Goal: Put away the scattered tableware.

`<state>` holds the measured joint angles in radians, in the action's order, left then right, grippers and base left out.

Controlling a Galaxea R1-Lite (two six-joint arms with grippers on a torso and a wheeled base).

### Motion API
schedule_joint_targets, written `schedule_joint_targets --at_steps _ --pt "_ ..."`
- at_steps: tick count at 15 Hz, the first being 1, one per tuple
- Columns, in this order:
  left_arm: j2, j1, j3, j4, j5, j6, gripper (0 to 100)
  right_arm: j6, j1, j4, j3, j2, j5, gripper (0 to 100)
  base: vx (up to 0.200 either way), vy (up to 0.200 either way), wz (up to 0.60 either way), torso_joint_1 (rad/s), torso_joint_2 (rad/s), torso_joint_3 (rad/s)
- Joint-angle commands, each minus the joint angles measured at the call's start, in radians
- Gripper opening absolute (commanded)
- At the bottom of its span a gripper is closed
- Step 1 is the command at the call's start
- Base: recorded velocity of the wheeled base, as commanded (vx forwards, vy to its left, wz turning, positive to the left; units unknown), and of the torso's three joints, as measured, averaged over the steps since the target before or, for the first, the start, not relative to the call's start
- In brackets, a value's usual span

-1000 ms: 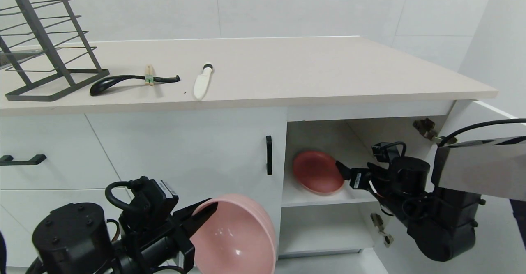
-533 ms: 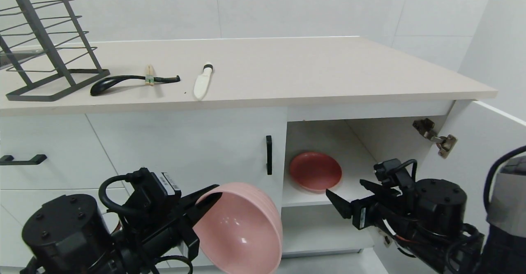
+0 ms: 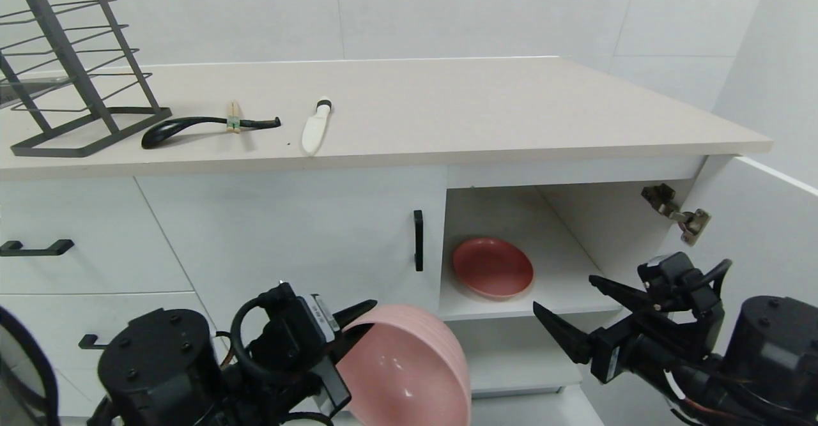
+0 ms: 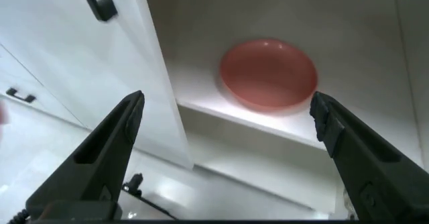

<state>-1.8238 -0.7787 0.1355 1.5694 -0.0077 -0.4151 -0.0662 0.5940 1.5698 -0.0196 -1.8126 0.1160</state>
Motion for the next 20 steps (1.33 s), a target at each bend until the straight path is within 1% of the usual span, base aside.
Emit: schedule_joint_targets --at_steps 1,4,6,7,8,9,11,12,13,14,15,16,18,20 --pt "-0.104 -0.025 0.076 0.001 0.055 0.013 0 0.0 0.01 0.001 0.003 0.062 -0.001 100 0.0 0.0 0.0 0.0 0.0 0.0" --pt "-0.164 -0.039 0.107 0.001 0.063 0.027 0 0.003 0.018 0.001 -0.01 0.071 -0.001 100 0.0 0.0 0.0 0.0 0.0 0.0" --pt "-0.242 -0.068 0.174 0.001 0.137 0.082 0 0.031 0.047 0.001 0.003 0.087 -0.001 100 0.0 0.0 0.0 0.0 0.0 0.0" --pt "-0.256 -0.077 0.199 0.001 0.161 0.104 0 0.031 0.056 0.001 0.006 0.085 -0.001 100 0.0 0.0 0.0 0.0 0.0 0.0" --pt "-0.279 -0.097 0.245 0.001 0.216 0.134 0 0.031 0.067 0.001 0.006 0.087 -0.001 100 0.0 0.0 0.0 0.0 0.0 0.0" --pt "-0.287 -0.102 0.257 0.001 0.239 0.139 0 0.031 0.069 0.001 0.007 0.091 -0.001 100 0.0 0.0 0.0 0.0 0.0 0.0" --pt "-0.302 -0.102 0.271 0.001 0.252 0.148 0 0.031 0.079 0.001 0.009 0.098 0.001 100 0.0 0.0 0.0 0.0 0.0 0.0" --pt "-0.318 -0.103 0.282 0.001 0.268 0.154 0 0.031 0.089 0.001 0.015 0.098 0.001 100 0.0 0.0 0.0 0.0 0.0 0.0" --pt "-0.333 -0.103 0.299 0.001 0.295 0.159 0 0.031 0.104 0.001 0.017 0.098 -0.001 100 0.0 0.0 0.0 0.0 0.0 0.0" --pt "-0.359 -0.113 0.335 0.001 0.334 0.16 0 0.031 0.115 0.001 0.018 0.098 0.001 100 0.0 0.0 0.0 0.0 0.0 0.0" --pt "-0.373 -0.117 0.36 0.001 0.348 0.162 0 0.031 0.122 0.001 0.018 0.098 0.001 100 0.0 0.0 0.0 0.0 0.0 0.0" --pt "-0.382 -0.128 0.384 0.001 0.351 0.164 0 0.031 0.125 0.001 0.018 0.096 0.001 100 0.0 0.0 0.0 0.0 0.0 0.0" --pt "-0.39 -0.148 0.469 0.001 0.351 0.164 0 0.029 0.124 0.001 0.018 0.079 0.001 100 0.0 0.0 0.0 0.0 0.0 0.0" --pt "-0.39 -0.152 0.513 0.001 0.351 0.162 0 0.028 0.118 0.001 0.017 0.073 0.001 100 0.0 0.0 0.0 0.0 0.0 0.0"
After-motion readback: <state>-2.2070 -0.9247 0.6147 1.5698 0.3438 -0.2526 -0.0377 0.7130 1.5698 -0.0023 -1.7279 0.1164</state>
